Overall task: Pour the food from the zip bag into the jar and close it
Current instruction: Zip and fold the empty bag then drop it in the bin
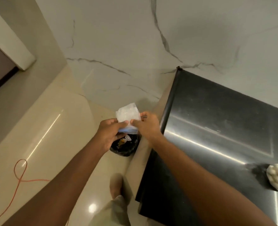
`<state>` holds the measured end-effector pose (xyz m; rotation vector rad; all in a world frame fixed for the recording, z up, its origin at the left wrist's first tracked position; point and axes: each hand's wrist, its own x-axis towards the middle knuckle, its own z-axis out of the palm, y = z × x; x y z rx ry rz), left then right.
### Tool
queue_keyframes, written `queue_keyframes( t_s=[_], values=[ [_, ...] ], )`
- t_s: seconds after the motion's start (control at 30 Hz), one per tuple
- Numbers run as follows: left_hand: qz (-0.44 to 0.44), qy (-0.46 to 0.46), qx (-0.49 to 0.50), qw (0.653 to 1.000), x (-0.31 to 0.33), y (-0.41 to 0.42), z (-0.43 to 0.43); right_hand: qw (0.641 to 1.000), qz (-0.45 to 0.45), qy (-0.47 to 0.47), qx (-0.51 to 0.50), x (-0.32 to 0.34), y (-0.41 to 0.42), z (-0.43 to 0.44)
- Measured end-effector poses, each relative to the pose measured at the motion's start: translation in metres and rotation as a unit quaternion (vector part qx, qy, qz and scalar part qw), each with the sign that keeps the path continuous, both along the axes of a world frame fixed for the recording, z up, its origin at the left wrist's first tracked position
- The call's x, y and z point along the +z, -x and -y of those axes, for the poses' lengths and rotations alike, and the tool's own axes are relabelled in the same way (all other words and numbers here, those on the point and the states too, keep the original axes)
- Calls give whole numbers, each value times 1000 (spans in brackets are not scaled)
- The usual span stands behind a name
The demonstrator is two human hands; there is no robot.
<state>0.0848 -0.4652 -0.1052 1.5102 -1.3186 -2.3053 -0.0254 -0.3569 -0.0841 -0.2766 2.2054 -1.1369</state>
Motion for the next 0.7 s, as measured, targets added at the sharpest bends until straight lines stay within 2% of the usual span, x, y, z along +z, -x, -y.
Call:
queue_keyframes(
  t_s=[0.1, 0.2, 0.23, 0.33, 0.4, 0.53, 0.7],
  values=[
    [64, 45, 34, 996, -55, 2, 13, 971, -75, -147, 173, -33, 16, 32],
    [106, 69, 42, 991, -120, 4, 24, 930, -128, -199, 282, -56, 38, 57],
    [114, 72, 39, 990, -145, 5, 27, 900, -136, -227, 346, -64, 44, 67],
    [151, 89, 8, 984, -217, 13, 37, 777, -132, -317, 528, -90, 57, 110],
    [184, 84, -11, 979, -259, 20, 44, 730, -137, -346, 574, -107, 62, 142],
    [207, 51, -52, 976, -335, 25, 52, 685, -147, -360, 617, -156, 59, 187],
    [197, -22, -44, 979, -403, 23, 51, 583, -121, -456, 662, -235, 61, 197]
  ],
)
